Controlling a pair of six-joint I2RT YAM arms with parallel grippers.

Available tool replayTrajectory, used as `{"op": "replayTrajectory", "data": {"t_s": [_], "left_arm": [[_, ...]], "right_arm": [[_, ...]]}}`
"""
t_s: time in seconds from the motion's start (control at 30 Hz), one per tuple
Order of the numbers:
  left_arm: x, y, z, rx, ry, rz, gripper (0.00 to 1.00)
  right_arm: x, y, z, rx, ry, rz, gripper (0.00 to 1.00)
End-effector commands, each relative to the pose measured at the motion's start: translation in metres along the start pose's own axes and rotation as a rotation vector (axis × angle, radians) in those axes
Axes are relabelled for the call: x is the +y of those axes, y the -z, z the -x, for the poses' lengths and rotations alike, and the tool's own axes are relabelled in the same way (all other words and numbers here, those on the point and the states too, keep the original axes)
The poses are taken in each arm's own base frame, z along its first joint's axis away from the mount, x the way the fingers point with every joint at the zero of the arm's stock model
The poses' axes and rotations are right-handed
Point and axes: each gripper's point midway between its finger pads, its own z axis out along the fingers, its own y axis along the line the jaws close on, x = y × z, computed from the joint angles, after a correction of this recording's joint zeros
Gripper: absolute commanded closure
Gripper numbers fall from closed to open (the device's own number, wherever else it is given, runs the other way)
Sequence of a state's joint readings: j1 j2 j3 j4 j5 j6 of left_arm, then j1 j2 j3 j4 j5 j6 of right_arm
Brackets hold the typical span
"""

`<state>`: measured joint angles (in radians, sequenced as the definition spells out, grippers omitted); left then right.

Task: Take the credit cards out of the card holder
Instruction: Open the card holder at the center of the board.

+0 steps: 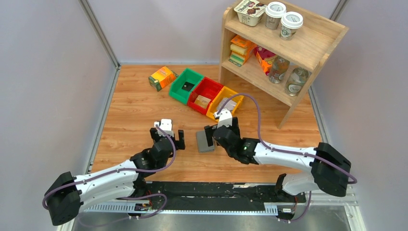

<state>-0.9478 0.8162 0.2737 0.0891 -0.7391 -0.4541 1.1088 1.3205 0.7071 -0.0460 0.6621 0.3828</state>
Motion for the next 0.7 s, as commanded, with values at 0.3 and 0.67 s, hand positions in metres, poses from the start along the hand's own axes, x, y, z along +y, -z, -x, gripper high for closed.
{"op": "replayTrajectory", "data": {"t_s": [0.3,0.67], "left_arm": [[0.011,-0.004,0.003,0.027,-0.014,0.116,0.03],[-0.024,-0.012,0.008,0.129,-0.118,0.013,0.08]], "right_arm": [[0.016,-0.034,-0.032,0.291,-0.145,0.0,0.3],[0.007,-0.047,-0.048,0.336,-0.204,-0.006,0.48]]}}
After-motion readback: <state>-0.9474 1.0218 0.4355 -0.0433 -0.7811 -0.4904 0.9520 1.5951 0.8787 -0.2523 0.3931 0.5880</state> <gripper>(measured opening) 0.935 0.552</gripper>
